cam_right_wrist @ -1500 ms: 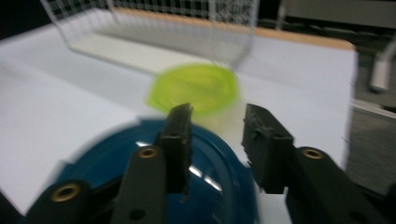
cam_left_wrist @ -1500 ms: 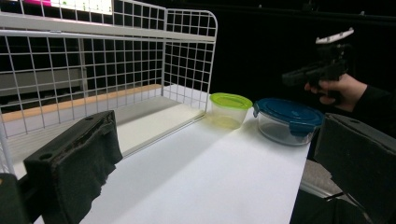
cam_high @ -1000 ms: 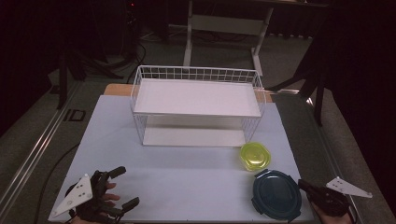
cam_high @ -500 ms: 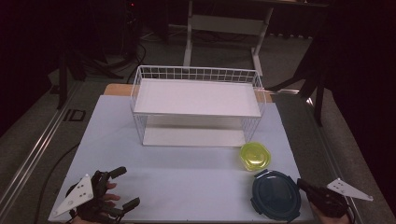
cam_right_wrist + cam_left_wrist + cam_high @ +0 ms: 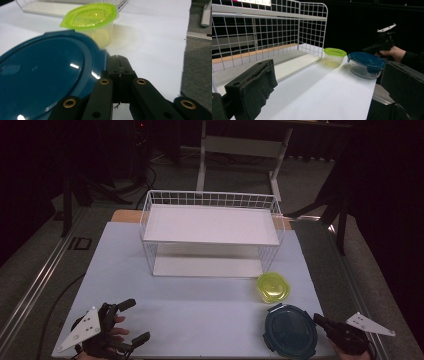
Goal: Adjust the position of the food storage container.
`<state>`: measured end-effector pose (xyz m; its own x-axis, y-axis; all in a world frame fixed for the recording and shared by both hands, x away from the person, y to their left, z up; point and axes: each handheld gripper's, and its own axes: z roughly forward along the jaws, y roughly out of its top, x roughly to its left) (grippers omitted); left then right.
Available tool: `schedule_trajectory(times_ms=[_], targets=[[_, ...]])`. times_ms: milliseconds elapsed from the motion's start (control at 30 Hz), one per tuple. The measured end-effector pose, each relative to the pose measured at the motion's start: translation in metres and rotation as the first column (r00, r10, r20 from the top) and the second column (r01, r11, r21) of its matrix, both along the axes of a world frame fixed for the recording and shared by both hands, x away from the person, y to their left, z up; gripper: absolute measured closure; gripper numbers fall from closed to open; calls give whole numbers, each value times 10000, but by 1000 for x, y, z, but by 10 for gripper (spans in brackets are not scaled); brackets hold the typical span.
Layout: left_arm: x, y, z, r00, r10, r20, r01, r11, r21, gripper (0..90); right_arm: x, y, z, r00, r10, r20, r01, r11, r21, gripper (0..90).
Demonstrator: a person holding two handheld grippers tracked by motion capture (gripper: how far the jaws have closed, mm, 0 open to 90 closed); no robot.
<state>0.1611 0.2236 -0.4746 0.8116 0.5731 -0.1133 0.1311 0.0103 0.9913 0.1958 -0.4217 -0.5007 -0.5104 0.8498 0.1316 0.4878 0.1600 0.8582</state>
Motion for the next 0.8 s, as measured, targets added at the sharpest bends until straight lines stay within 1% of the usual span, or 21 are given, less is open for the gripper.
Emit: schedule_trajectory(times_ms=[133, 233, 300, 333, 367, 433, 567, 700, 800], targets=[[0, -1, 0, 10000, -6, -6, 6, 10000, 67, 0, -21, -7, 2, 10000, 64, -20, -64, 9999, -78, 900], [0, -1, 0, 10000, -26, 6, 26, 10000, 83, 0, -34, -6, 0, 9993, 358, -123, -360, 9991, -202, 900], [0, -1, 0, 10000, -18, 13, 18, 10000, 91, 0, -38, -5, -2, 9977, 637, -235, -642, 9978, -188, 900], [0, -1, 0, 10000, -19, 8, 19, 10000, 82, 0, -40, -3, -3, 9973, 682, -286, -690, 9973, -259, 900], [0, -1, 0, 10000, -25, -1, 25, 10000, 69, 0, -41, -4, -4, 9971, 700, -286, -707, 9973, -221, 900], [0, -1, 0, 10000, -6, -7, 6, 10000, 76, 0, -41, -6, -5, 9964, 803, -255, -801, 9968, 64, 900], [1, -2, -1, 10000, -34, -12, 34, 9999, 95, 0, -38, -5, -6, 9959, 869, -262, -868, 9962, 33, 900], [1, -3, -1, 10000, -66, 13, 66, 9999, 138, 0, -34, 2, -6, 9930, 1144, -280, -1142, 9934, 84, 900], [1, -3, -1, 10000, -54, 6, 54, 9999, 114, 0, -31, 10, -7, 9891, 1436, -314, -1431, 9895, 199, 900]])
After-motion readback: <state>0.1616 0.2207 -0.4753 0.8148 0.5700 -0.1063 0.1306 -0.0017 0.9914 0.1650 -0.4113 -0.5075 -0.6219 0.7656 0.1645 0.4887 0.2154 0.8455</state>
